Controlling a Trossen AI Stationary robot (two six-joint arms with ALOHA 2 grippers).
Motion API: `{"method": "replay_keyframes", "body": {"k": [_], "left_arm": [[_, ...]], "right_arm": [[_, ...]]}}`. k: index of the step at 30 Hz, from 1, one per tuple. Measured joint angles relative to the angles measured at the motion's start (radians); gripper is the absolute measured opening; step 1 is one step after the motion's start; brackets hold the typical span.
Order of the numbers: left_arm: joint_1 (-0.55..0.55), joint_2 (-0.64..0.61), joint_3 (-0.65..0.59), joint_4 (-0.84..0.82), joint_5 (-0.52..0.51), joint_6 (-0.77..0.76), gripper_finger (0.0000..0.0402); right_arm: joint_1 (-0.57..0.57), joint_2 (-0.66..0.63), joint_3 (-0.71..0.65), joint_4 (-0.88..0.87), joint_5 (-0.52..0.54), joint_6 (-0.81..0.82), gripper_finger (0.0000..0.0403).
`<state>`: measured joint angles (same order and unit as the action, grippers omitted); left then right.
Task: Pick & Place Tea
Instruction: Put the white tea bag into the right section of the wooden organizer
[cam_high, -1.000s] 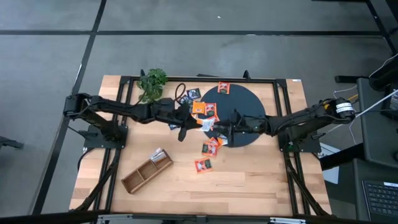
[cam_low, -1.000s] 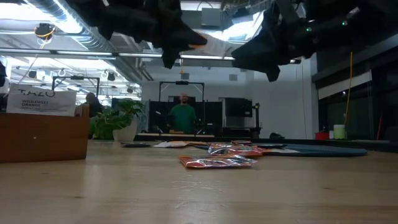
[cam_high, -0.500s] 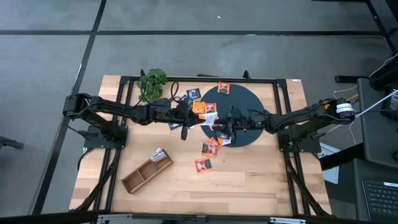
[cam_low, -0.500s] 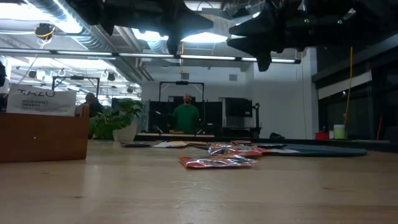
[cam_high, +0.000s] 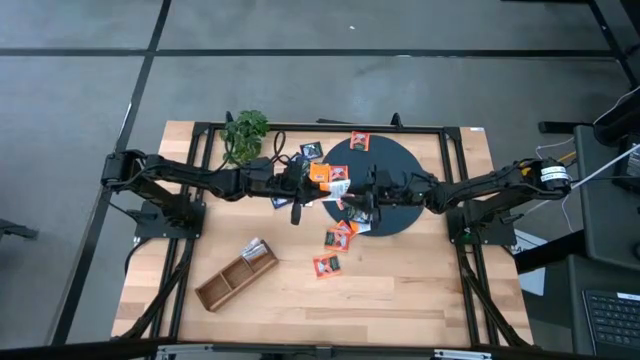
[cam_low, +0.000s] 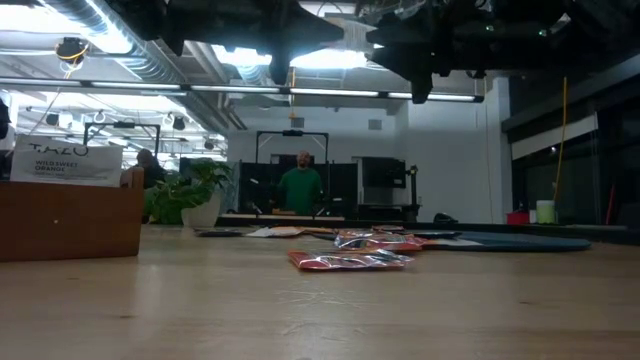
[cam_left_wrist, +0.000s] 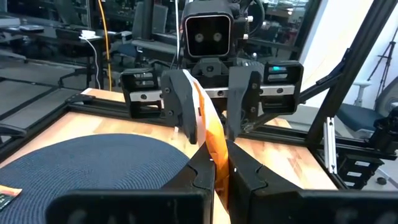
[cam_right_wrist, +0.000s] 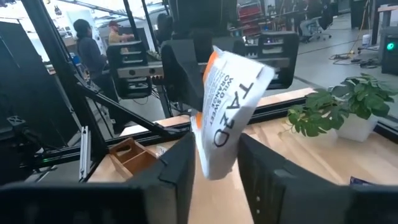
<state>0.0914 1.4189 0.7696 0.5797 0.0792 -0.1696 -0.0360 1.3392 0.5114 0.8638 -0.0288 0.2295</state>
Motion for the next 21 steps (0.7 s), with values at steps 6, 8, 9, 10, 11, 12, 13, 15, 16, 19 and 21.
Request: {"method": "replay_keyframes", "body": {"k": [6, 8, 9, 10, 11, 12, 13, 15, 16, 19, 21], "left_arm": [[0.000, 0.000, 0.000, 0.001, 0.001, 0.000, 0.0010], [0.000, 0.000, 0.000, 0.001, 0.000, 0.000, 0.0012], [0.000, 0.000, 0.000, 0.001, 0.000, 0.000, 0.0013], [0.000, 0.000, 0.000, 0.001, 0.000, 0.000, 0.0015], [0.000, 0.000, 0.000, 0.001, 0.000, 0.000, 0.0018], [0.000, 0.000, 0.000, 0.001, 0.000, 0.000, 0.0020], [0.000, 0.000, 0.000, 0.000, 0.000, 0.000, 0.0024], [0.000, 0.000, 0.000, -0.009, 0.000, 0.000, 0.0032], [0.000, 0.000, 0.000, -0.015, 0.000, 0.000, 0.0037], [0.003, 0.000, 0.000, -0.037, 0.000, 0.000, 0.0051], [0.003, 0.000, 0.000, -0.055, 0.001, 0.002, 0.0064]], "right_arm": [[0.000, 0.000, 0.000, 0.003, 0.000, -0.006, 0.0038], [0.000, 0.000, 0.000, 0.004, 0.000, -0.015, 0.0012], [0.000, 0.000, 0.000, 0.005, 0.000, -0.025, 0.0008], [0.000, 0.000, 0.000, 0.005, 0.000, -0.026, 0.0009], [0.000, 0.000, 0.000, 0.005, 0.000, -0.025, 0.0010], [0.000, 0.000, 0.000, 0.005, 0.000, -0.025, 0.0010], [0.000, 0.000, 0.000, 0.004, 0.000, -0.025, 0.0009], [0.000, 0.000, 0.000, -0.006, 0.000, -0.027, 0.0006], [0.000, 0.000, 0.000, -0.014, 0.000, -0.027, 0.0005], [0.001, 0.000, 0.000, -0.048, 0.000, -0.023, 0.0005], [0.009, 0.000, 0.010, -0.098, 0.001, -0.024, 0.0004]]}}
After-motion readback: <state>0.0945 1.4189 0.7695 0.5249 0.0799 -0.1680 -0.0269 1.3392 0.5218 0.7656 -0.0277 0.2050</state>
